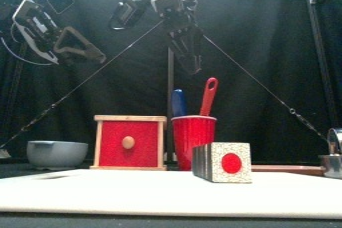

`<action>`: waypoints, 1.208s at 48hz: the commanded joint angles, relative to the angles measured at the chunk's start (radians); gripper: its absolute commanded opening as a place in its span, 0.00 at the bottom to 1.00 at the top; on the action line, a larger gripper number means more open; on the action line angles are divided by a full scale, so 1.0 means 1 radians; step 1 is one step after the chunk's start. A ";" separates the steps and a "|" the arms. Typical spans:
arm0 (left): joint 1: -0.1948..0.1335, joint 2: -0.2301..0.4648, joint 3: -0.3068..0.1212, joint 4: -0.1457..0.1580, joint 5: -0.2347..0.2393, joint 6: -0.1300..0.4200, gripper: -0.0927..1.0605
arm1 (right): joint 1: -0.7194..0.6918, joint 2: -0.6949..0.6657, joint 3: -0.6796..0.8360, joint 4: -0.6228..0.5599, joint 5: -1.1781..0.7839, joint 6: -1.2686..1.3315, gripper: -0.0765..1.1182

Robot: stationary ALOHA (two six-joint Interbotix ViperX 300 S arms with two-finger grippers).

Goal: Place sushi on board then cut the sushi with the knife then place the pieces on the plate
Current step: Pick knife at handle with right hand

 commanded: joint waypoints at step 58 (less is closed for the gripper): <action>0.091 -0.147 0.044 0.000 0.124 0.000 0.07 | -0.092 -0.043 0.193 -0.092 -0.055 -0.063 0.46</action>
